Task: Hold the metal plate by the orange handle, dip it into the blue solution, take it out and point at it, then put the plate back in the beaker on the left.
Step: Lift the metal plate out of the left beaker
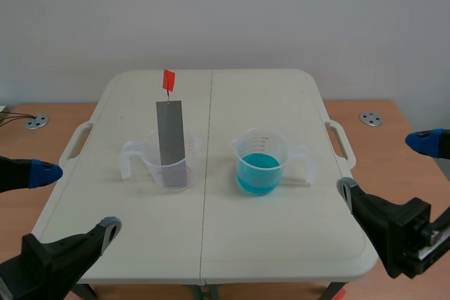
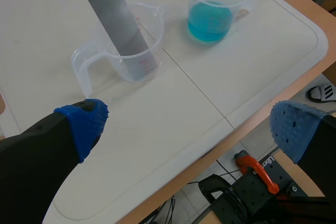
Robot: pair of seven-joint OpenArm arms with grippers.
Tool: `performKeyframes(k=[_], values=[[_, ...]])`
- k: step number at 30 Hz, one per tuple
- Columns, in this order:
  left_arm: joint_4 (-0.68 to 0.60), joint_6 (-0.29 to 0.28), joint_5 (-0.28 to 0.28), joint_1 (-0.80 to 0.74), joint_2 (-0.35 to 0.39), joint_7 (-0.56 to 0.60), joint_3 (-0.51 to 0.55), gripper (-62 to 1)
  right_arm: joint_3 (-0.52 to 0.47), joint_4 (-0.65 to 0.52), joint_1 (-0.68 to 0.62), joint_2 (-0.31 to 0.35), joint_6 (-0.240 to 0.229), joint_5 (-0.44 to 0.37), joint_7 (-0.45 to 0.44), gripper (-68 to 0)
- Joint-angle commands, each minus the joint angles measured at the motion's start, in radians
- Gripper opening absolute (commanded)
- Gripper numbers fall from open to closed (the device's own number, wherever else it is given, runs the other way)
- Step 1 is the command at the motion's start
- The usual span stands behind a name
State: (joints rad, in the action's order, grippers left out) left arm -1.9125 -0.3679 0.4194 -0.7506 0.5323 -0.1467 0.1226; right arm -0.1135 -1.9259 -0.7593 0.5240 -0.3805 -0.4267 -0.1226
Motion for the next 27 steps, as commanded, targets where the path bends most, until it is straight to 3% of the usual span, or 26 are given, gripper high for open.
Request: performKeyframes(k=[1, 17, 21, 25, 27], values=[[-0.011, 0.002, 0.007, 0.006, 0.003, 0.015, -0.005, 1.4, -0.005, -0.008, 0.011, 0.004, -0.002, -0.003, -0.026, -1.2], [-0.011, 0.002, 0.006, 0.006, 0.003, 0.014, -0.005, 1.4, -0.004, -0.008, 0.071, 0.004, -0.017, -0.003, -0.063, -1.2], [-0.011, 0.006, 0.004, 0.006, 0.003, 0.014, -0.005, 1.4, -0.004, -0.008, 0.122, 0.002, -0.061, -0.004, -0.063, -1.2], [-0.011, 0.022, 0.004, 0.006, 0.003, 0.014, -0.005, 1.4, -0.003, -0.008, 0.175, -0.003, -0.062, -0.005, -0.060, -1.2], [-0.011, 0.033, 0.003, 0.006, 0.003, 0.006, -0.005, -24.3, -0.002, -0.008, 0.197, -0.003, -0.063, -0.013, -0.060, -1.2]])
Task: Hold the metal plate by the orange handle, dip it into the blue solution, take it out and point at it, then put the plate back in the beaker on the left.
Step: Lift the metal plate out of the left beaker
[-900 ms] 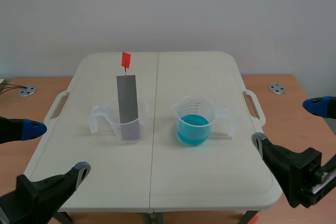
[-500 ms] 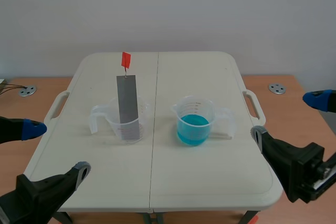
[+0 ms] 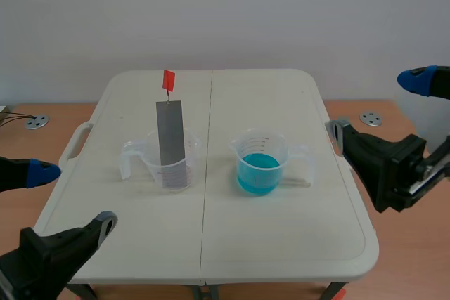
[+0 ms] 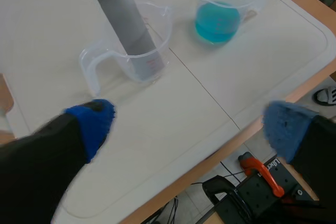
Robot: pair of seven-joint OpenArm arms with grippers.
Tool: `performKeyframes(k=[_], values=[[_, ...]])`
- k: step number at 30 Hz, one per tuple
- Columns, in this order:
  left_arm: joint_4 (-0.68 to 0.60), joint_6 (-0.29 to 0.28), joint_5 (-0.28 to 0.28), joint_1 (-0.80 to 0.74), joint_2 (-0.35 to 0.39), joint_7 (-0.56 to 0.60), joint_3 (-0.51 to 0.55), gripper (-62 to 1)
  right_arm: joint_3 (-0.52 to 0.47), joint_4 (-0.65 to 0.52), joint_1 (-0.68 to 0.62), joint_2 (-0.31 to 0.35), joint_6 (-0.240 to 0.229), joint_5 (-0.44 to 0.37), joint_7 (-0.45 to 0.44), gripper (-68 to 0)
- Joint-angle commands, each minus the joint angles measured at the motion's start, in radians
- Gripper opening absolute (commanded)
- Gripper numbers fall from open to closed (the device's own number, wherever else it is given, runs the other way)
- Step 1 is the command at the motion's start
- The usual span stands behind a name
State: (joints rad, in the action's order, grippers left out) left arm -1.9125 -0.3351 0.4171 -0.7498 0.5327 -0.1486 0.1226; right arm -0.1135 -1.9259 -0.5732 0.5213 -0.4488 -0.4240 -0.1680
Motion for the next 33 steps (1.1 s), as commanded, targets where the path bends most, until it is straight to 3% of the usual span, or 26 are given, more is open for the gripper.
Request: performKeyframes(k=[1, 2, 3, 12, 17, 24, 33], values=[[-0.011, 0.000, -0.002, 0.005, 0.003, 0.003, -0.005, -40.6, 0.004, -0.008, 0.023, -0.001, 0.006, -0.022, -0.014, -1.2], [-0.011, 0.000, -0.008, 0.005, 0.003, 0.001, -0.005, -55.8, 0.012, -0.008, 0.036, -0.001, 0.006, -0.026, -0.010, -1.2], [-0.011, -0.001, -0.013, 0.005, 0.002, 0.001, -0.005, -60.0, 0.024, -0.008, 0.049, -0.001, 0.006, -0.027, -0.002, -1.2], [-0.011, 0.002, -0.024, -0.013, 0.002, -0.066, -0.005, -58.5, 0.162, 0.031, 0.220, -0.001, 0.007, -0.063, 0.116, -1.2], [-0.011, 0.011, -0.089, -0.108, 0.002, -0.097, -0.005, -58.5, 0.262, 0.115, 0.339, -0.004, 0.007, -0.086, 0.134, -1.2], [-0.008, 0.011, -0.143, -0.280, 0.002, -0.097, -0.005, -58.5, 0.355, 0.249, 0.490, -0.086, 0.006, -0.085, 0.174, -1.2], [0.072, 0.010, -0.153, -0.389, 0.002, -0.096, -0.005, -58.5, 0.476, 0.385, 0.665, -0.179, 0.003, -0.085, 0.223, -1.2]])
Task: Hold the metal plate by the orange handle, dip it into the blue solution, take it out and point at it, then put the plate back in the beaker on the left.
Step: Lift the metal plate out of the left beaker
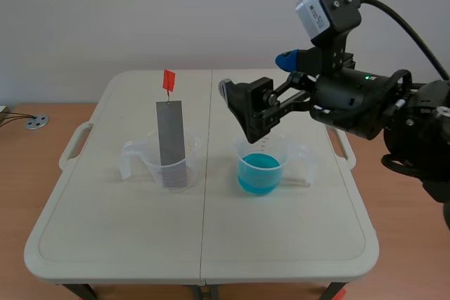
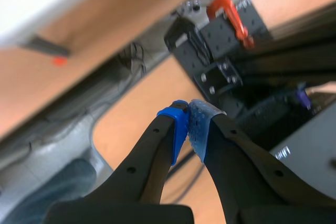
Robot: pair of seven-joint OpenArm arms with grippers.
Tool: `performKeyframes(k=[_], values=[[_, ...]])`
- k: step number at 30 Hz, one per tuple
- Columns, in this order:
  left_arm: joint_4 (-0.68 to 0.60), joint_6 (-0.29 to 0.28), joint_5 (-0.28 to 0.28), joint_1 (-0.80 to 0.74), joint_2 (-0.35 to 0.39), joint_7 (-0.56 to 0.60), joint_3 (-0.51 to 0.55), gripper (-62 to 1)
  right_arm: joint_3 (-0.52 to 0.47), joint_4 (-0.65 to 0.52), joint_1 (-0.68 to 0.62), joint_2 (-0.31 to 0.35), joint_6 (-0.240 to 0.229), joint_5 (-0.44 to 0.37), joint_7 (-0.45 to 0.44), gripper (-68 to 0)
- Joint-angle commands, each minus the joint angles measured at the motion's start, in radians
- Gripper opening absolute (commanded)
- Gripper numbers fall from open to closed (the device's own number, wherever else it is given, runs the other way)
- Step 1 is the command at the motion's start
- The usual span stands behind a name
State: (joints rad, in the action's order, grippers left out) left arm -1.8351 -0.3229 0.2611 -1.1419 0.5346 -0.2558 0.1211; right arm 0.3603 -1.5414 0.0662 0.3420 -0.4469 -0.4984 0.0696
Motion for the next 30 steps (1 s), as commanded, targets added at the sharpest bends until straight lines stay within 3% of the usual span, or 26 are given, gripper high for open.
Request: performKeyframes(k=[1, 2, 8, 9, 30], values=[[0.005, -0.002, 0.003, 0.002, 0.000, 0.011, -0.004, -58.5, 0.017, 0.021, 0.045, -0.008, 0.001, -0.011, -0.014, -1.2], [0.050, -0.002, 0.003, 0.003, 0.000, 0.011, -0.004, -58.5, 0.081, 0.170, 0.152, -0.071, 0.001, -0.011, -0.016, -1.2], [0.052, -0.002, 0.004, 0.015, -0.003, 0.010, -0.004, -58.5, 0.113, 0.268, 0.240, -0.120, 0.001, -0.010, -0.013, -1.2], [0.055, -0.002, 0.003, 0.026, -0.002, -0.007, -0.004, -58.5, 0.145, 0.366, 0.330, -0.204, -0.003, -0.003, -0.016, -1.2], [0.055, -0.002, 0.004, 0.032, -0.002, -0.007, -0.004, -58.5, 0.238, 0.608, 0.493, -0.336, -0.002, 0.026, -0.002, -1.2]])
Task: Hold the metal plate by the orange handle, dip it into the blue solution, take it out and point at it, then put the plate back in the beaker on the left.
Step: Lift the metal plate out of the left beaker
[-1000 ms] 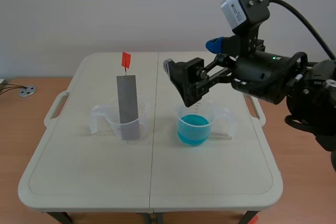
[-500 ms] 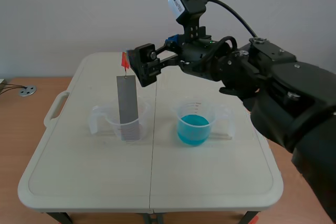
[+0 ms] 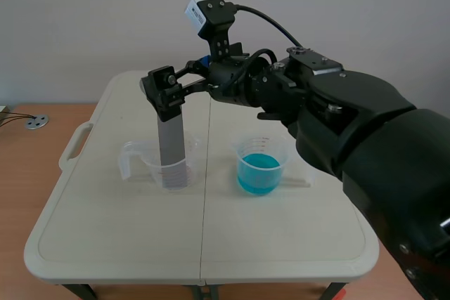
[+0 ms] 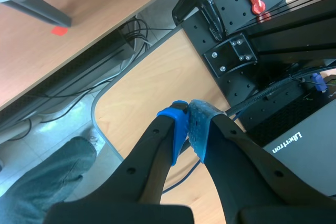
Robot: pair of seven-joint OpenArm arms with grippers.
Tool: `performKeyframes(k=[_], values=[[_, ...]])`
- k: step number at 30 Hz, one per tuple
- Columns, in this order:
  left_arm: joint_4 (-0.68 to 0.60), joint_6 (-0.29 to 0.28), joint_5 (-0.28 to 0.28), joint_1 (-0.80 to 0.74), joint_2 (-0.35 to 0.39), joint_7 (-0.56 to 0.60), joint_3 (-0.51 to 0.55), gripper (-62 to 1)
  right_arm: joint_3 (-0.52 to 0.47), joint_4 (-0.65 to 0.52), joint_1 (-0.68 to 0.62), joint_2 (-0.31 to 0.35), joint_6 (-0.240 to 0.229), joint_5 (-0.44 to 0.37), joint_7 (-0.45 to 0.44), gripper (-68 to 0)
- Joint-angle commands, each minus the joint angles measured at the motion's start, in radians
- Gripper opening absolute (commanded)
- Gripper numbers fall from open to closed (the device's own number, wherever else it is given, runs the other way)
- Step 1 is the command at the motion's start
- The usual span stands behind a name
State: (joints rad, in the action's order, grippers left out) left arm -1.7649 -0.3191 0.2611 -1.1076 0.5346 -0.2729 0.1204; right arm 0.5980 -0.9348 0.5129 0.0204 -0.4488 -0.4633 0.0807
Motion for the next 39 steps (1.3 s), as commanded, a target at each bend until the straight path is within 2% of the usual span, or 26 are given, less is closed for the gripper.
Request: performKeyframes(k=[1, 7, 11, 16, 21, 27, 34, 39], values=[[-0.015, -0.006, 0.004, -0.003, -0.002, 0.010, -0.003, -58.5, 0.003, 0.024, 0.057, -0.024, 0.000, -0.008, -0.012, -1.2], [-0.015, -0.006, 0.004, -0.003, -0.002, 0.010, -0.003, -58.5, 0.006, 0.168, 0.132, -0.074, 0.003, -0.008, -0.036, -1.2], [-0.015, -0.006, 0.004, -0.003, -0.002, 0.010, -0.003, -58.5, 0.007, 0.248, 0.175, -0.107, 0.003, 0.024, -0.046, -1.2], [-0.015, -0.006, 0.004, -0.003, -0.002, 0.010, -0.003, -58.5, 0.042, 0.331, 0.221, -0.136, 0.003, 0.030, -0.086, -1.2], [-0.015, -0.006, 0.003, -0.003, -0.002, 0.010, -0.003, -58.5, 0.098, 0.381, 0.253, -0.157, 0.005, 0.030, -0.094, -1.2], [-0.015, -0.006, 0.003, -0.003, -0.002, 0.010, -0.003, -58.5, 0.105, 0.386, 0.243, -0.162, 0.015, 0.029, -0.087, -1.7], [-0.015, -0.006, 0.003, -0.003, -0.002, 0.010, -0.003, -58.5, 0.105, 0.386, 0.243, -0.162, 0.015, 0.029, -0.087, -18.2], [-0.015, -0.006, 0.003, -0.003, -0.002, 0.010, -0.003, -58.5, 0.105, 0.386, 0.243, -0.161, 0.016, 0.029, -0.087, -32.3]])
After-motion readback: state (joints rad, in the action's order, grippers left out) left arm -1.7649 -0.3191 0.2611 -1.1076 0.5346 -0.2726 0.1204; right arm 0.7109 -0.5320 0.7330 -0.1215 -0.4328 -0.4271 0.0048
